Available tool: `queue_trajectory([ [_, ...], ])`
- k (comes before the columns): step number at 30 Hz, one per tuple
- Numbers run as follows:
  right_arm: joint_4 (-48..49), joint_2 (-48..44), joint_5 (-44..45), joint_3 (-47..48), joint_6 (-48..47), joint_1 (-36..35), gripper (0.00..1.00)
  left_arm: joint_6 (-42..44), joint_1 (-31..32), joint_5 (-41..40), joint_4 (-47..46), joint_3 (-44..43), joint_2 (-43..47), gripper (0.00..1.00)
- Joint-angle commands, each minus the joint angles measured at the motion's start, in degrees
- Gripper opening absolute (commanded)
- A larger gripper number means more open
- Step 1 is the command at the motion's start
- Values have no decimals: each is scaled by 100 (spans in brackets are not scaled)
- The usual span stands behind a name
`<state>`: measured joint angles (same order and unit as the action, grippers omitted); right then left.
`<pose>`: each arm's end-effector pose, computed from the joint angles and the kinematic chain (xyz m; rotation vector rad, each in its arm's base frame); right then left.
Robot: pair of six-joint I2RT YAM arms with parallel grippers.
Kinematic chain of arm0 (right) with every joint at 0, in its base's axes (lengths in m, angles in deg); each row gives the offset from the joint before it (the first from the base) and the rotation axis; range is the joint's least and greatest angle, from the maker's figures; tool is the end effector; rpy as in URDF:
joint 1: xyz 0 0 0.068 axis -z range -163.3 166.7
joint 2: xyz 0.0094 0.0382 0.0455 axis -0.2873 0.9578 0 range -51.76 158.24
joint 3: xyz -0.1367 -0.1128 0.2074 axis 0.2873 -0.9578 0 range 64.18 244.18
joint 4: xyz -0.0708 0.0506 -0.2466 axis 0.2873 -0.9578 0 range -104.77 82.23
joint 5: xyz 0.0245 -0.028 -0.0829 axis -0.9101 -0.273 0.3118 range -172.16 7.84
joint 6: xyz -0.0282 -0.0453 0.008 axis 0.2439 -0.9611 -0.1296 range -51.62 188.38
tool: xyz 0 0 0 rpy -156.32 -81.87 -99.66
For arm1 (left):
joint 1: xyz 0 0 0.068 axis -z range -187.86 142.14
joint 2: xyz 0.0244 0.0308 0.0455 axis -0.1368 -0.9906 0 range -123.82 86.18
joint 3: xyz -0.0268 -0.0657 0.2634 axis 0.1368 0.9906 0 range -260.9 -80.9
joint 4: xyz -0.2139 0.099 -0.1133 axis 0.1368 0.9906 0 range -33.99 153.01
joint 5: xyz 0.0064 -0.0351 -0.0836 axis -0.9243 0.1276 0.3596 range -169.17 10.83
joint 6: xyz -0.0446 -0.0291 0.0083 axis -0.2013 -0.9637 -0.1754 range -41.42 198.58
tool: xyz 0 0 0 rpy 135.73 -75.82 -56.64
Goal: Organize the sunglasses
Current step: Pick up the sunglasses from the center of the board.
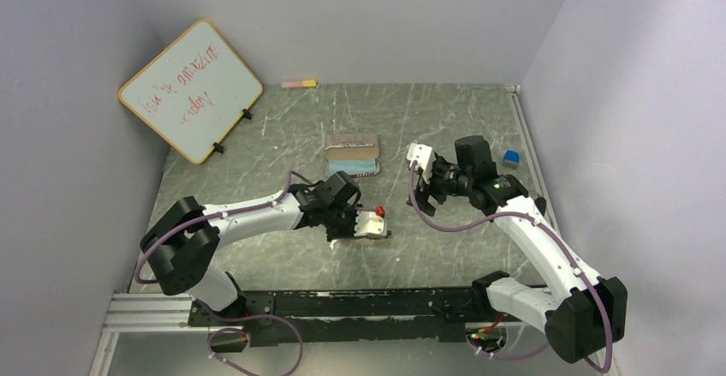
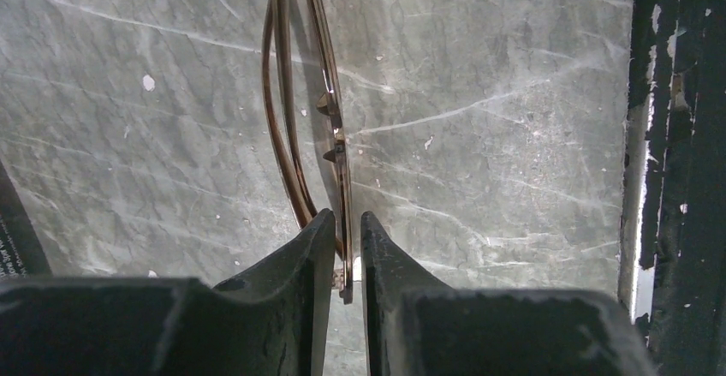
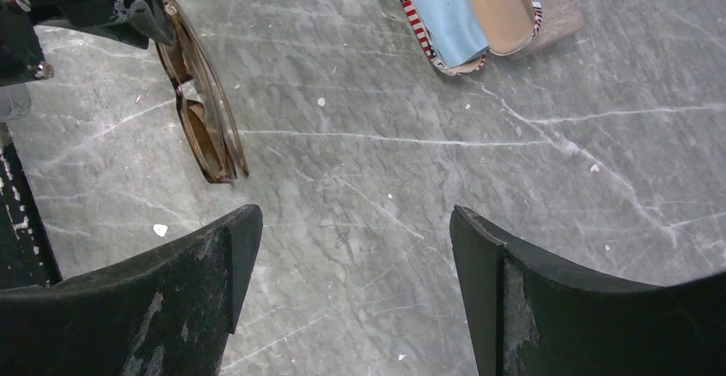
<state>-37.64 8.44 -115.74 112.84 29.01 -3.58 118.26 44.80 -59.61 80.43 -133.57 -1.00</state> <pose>0.1982 0.0943 0.2838 -1.3390 1.7396 0.4843 0.1715 -0.2444 0.1957 1.9571 1.7065 -0.5256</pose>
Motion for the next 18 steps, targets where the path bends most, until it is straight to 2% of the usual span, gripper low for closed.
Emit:
queue_trajectory([
  [1,71,-70,-190,19,40,27,85,-27,33,37,-19,-11,-116,22],
  [5,52,-70,-201,20,35,24,85,-42,30,38,-3,-32,-158,21],
  [9,54,-62,-214,29,35,29,85,-78,31,-16,-15,-68,-198,6],
  [10,53,-62,-219,21,27,31,85,-76,32,-25,-10,-75,-211,5],
  [18,-8,-144,-241,39,-407,-8,86,-213,-184,251,381,-482,-424,5],
])
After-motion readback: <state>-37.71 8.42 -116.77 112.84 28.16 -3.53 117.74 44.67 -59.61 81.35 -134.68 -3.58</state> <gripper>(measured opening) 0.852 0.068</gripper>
